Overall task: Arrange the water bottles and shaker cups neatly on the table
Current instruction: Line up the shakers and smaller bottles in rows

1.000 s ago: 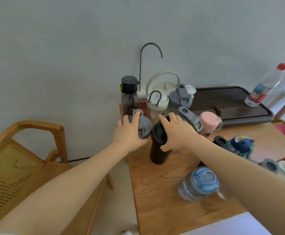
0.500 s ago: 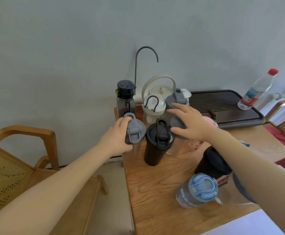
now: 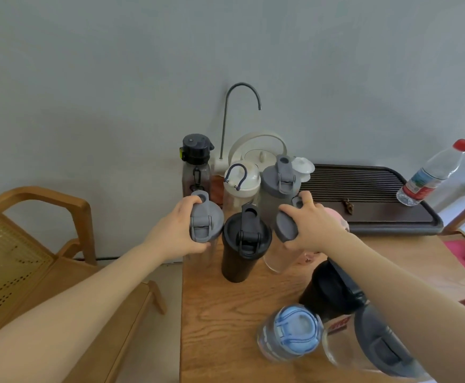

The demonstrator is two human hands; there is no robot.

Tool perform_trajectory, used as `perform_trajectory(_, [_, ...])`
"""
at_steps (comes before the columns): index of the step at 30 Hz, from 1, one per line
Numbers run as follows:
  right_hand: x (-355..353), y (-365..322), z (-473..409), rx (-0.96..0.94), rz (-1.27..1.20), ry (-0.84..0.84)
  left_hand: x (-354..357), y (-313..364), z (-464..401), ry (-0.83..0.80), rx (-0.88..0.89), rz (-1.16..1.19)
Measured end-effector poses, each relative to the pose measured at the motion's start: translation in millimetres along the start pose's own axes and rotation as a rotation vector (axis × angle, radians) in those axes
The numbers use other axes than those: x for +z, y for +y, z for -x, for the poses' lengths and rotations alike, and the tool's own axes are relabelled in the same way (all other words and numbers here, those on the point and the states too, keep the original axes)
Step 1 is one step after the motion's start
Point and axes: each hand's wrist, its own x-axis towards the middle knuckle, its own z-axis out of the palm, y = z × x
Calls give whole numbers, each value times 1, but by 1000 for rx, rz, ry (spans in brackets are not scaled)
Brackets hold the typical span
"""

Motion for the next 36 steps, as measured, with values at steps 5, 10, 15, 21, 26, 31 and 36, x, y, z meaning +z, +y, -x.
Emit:
perform_trajectory(5, [-16, -21, 17, -237, 45, 168, 2, 2, 2, -1, -11, 28])
perform_trajectory(10, [-9, -68, 11, -312, -30, 106, 2, 0, 1, -4, -9, 52])
perform_trajectory(15, [-5, -71, 1, -297, 26, 155, 6, -2, 8, 26, 26, 31])
perform_trajectory(21, [-21, -68, 1, -268, 44, 176, -2, 0, 10, -81, 85, 30])
perform_trajectory(26, [-63, -65, -22, -107, -275, 476, -33, 6, -13, 103, 135, 185])
perform_trajectory(31, [-72, -79, -77, -43, -323, 144, -54, -2, -84, 340, -34, 228])
perform_trajectory(36, [-61, -85, -94, -20, -241, 156, -29, -22, -106, 41, -231, 611])
